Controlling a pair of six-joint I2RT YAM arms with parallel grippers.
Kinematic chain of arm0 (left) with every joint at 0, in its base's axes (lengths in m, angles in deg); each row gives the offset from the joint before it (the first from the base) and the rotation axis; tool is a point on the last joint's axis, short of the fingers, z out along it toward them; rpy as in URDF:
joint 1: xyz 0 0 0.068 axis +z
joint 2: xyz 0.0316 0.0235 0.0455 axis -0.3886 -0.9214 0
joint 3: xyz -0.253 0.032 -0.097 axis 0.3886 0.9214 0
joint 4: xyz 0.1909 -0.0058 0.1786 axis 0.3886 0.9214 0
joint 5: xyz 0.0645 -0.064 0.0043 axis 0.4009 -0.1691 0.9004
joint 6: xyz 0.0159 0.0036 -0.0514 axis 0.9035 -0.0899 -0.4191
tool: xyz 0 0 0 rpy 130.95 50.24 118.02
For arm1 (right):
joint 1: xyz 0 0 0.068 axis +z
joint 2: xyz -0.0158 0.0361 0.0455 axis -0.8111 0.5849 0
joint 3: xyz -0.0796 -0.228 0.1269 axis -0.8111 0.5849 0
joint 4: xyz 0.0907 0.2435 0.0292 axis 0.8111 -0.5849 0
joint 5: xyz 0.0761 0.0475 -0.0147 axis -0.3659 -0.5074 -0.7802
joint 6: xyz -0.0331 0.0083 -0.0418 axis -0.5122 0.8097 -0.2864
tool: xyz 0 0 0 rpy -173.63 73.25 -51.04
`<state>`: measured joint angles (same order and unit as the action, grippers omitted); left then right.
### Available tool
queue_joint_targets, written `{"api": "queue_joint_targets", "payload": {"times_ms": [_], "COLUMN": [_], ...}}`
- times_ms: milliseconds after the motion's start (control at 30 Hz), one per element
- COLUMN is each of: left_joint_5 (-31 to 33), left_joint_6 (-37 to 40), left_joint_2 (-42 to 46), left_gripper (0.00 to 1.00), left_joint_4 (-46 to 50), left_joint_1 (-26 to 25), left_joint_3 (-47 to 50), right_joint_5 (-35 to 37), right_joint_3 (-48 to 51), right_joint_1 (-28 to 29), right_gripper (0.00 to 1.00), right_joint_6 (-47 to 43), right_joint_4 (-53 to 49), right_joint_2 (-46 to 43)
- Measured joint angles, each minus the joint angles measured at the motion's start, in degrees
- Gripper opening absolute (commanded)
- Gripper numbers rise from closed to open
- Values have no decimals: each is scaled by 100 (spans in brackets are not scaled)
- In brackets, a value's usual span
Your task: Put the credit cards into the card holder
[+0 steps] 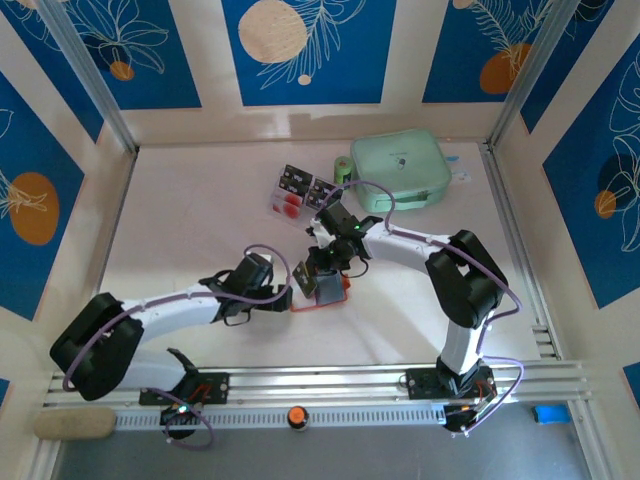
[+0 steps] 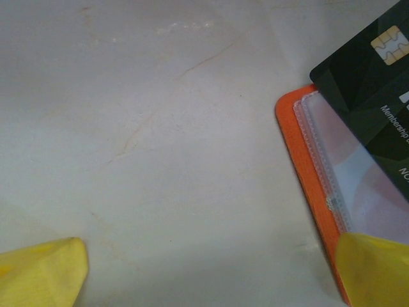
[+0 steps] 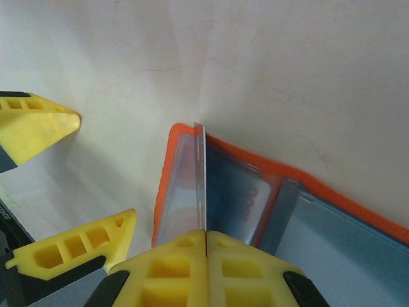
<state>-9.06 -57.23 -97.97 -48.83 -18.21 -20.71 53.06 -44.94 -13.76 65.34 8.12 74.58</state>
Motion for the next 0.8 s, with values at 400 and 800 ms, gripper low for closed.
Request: {"api": "queue_joint_targets", "payload": {"times_ms": [400,800], "left_joint_5": [9,380], "left_joint_6": [0,0], "left_joint_2": [-138,114], "left_gripper": [100,100], "left_joint_4": [166,299], "left_joint_1": [7,-216], "left_joint_3": [-155,-354], "right_joint_5": [-28,-87], "right_joint_3": [57,57], "right_joint_1": [13,50], "right_gripper": [0,0], "right_joint_6": [63,87], "right_joint_4": [37,59], "right_joint_2": [0,0]}}
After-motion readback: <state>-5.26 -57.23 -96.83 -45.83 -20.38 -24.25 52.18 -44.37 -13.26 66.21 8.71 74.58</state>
